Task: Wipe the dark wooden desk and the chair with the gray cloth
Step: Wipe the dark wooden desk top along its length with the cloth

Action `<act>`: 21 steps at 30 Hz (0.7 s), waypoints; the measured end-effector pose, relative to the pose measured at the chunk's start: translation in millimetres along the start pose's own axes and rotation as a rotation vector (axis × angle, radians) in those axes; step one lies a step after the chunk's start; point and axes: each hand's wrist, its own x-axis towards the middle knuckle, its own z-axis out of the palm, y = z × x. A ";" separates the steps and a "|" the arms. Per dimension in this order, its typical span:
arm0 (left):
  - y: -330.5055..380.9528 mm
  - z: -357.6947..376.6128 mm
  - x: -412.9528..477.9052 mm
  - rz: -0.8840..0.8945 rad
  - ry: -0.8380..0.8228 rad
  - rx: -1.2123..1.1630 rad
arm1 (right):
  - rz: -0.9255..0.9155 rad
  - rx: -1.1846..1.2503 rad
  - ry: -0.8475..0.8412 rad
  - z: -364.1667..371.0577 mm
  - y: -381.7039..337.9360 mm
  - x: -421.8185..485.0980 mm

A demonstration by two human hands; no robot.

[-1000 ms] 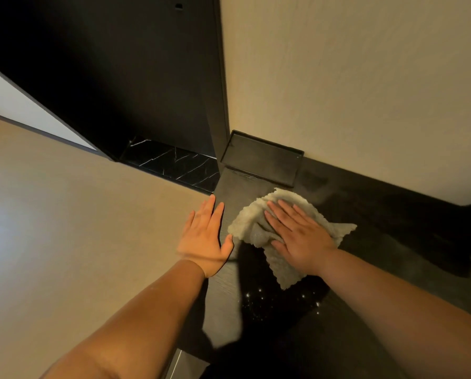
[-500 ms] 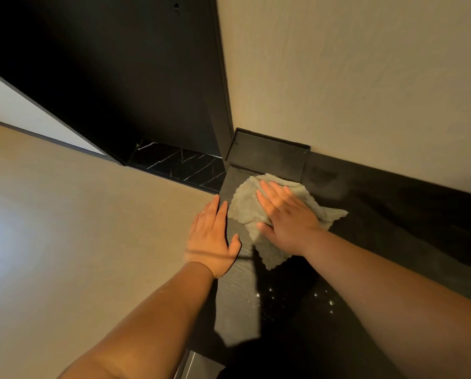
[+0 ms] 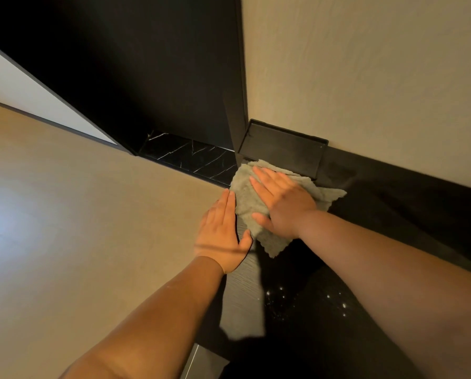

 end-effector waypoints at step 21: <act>-3.0 1.0 -1.2 0.017 0.002 -0.044 | -0.040 0.026 0.037 10.8 1.3 -22.5</act>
